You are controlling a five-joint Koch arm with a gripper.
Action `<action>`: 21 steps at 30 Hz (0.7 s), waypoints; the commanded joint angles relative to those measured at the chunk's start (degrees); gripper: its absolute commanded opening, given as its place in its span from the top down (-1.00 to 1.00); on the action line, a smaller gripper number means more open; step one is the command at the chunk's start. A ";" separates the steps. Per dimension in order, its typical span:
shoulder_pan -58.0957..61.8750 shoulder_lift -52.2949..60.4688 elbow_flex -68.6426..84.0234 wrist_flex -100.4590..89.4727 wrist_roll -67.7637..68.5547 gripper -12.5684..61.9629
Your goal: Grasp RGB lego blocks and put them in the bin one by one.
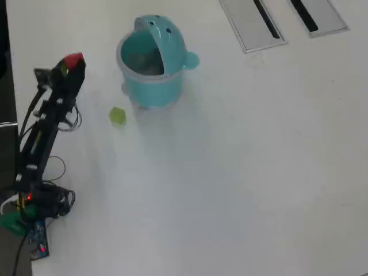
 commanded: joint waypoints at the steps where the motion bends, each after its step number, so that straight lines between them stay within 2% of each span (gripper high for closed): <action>1: 0.62 -3.25 -9.58 -5.80 1.14 0.39; 14: 2.37 -22.32 -29.36 -9.49 1.14 0.39; 18: 4.48 -32.34 -43.42 -9.49 1.14 0.39; 21: 5.01 -35.60 -47.90 -9.49 1.14 0.39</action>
